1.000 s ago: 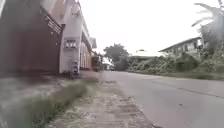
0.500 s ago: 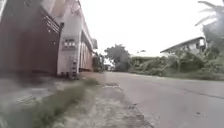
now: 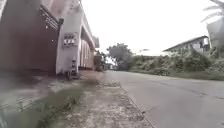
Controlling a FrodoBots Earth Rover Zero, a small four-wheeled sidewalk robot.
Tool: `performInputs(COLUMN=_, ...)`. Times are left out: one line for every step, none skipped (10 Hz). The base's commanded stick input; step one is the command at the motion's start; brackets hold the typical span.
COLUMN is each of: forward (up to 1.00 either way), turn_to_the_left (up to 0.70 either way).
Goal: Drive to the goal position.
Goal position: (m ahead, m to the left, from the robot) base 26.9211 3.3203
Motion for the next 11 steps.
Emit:
performInputs(forward=0.70, turn_to_the_left=0.00)
performInputs(forward=0.70, turn_to_the_left=0.00)
performInputs(forward=0.70, turn_to_the_left=0.00)
performInputs(forward=0.70, turn_to_the_left=0.00)
performInputs(forward=0.70, turn_to_the_left=0.00)
performInputs(forward=0.70, turn_to_the_left=0.00)
performInputs(forward=0.70, turn_to_the_left=0.00)
performInputs(forward=0.70, turn_to_the_left=-0.02)
performInputs(forward=0.70, turn_to_the_left=-0.19)
performInputs(forward=0.70, turn_to_the_left=-0.35)
performInputs(forward=0.70, turn_to_the_left=-0.35)
